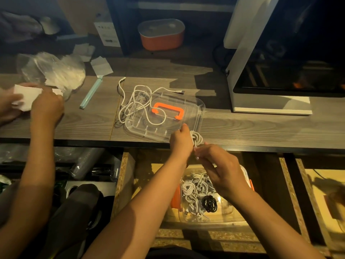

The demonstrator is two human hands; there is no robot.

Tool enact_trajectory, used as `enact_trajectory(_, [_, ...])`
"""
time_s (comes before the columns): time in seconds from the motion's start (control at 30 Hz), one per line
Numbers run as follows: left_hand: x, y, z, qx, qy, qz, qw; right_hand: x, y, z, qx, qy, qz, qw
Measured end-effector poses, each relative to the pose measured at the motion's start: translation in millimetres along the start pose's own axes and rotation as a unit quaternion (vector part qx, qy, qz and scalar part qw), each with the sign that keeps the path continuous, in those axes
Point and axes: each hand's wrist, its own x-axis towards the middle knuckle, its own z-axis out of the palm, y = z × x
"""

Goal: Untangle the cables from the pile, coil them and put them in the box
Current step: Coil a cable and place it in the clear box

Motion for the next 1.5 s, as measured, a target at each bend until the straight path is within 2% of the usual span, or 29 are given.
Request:
enact_trajectory(0.07, [-1, -3, 0, -0.019, -0.016, 0.03, 0.999, 3, 5, -6, 0.025, -0.041, 0.009, 0.999])
enact_trajectory(0.13, [-3, -7, -2, -0.039, -0.036, 0.06, 0.997, 5, 8, -13, 0.085, -0.063, 0.081, 0.991])
enact_trajectory(0.2, [-10, -10, -5, -0.034, -0.059, 0.084, 0.994, 5, 9, -18, 0.202, -0.015, 0.197, 0.959])
enact_trajectory(0.27, [-20, -12, -6, 0.005, -0.094, 0.111, 0.989, 5, 12, -19, 0.293, 0.026, 0.298, 0.908])
enact_trajectory(0.3, [-24, -15, -5, 0.036, -0.116, 0.131, 0.984, 3, 15, -18, 0.295, 0.011, 0.322, 0.899])
enact_trajectory(0.4, [-26, -34, 2, 0.137, -0.175, 0.159, 0.962, -11, 28, -9, 0.172, -0.058, 0.316, 0.931])
enact_trajectory(0.43, [-24, -44, 5, 0.163, -0.184, 0.16, 0.956, -17, 33, -6, 0.141, -0.067, 0.328, 0.932])
enact_trajectory(0.53, [-18, -76, 12, 0.184, -0.177, 0.1, 0.962, -42, 48, 10, 0.122, -0.082, 0.396, 0.906])
enact_trajectory(0.63, [-16, -96, 15, 0.09, -0.186, -0.027, 0.978, -64, 62, 26, 0.129, -0.083, 0.459, 0.875])
enact_trajectory(0.77, [-18, -112, 13, 0.066, -0.206, -0.092, 0.972, -78, 74, 35, 0.177, -0.091, 0.527, 0.826])
enact_trajectory(0.87, [-21, -111, 13, 0.059, -0.214, -0.097, 0.97, -77, 72, 30, 0.176, -0.116, 0.532, 0.82])
enact_trajectory(0.97, [-20, -99, 11, 0.105, -0.197, -0.041, 0.974, -68, 68, 19, 0.083, -0.16, 0.505, 0.844])
enact_trajectory(1.03, [-16, -82, 5, 0.1, -0.172, 0.003, 0.98, -57, 63, 12, 0.035, -0.151, 0.481, 0.863])
enact_trajectory(1.1, [-8, -58, -4, 0.077, -0.129, 0.05, 0.987, -40, 55, 5, 0.007, -0.136, 0.449, 0.883])
enact_trajectory(1.17, [4, -36, -19, 0.102, -0.047, 0.125, 0.986, -20, 47, 1, -0.032, -0.128, 0.398, 0.908])
enact_trajectory(1.2, [12, -27, -27, 0.143, 0.001, 0.165, 0.976, -11, 42, 1, -0.041, -0.119, 0.379, 0.917])
enact_trajectory(1.27, [29, -18, -45, 0.273, 0.077, 0.225, 0.932, 6, 36, 2, -0.035, -0.102, 0.357, 0.928])
enact_trajectory(1.37, [56, -21, -60, 0.431, 0.076, 0.248, 0.864, 23, 31, 7, -0.033, -0.11, 0.334, 0.936])
enact_trajectory(1.43, [64, -26, -63, 0.462, 0.073, 0.257, 0.846, 32, 29, 9, -0.011, -0.113, 0.34, 0.933])
enact_trajectory(1.5, [68, -29, -64, 0.445, 0.085, 0.271, 0.849, 39, 29, 10, 0.011, -0.11, 0.354, 0.929])
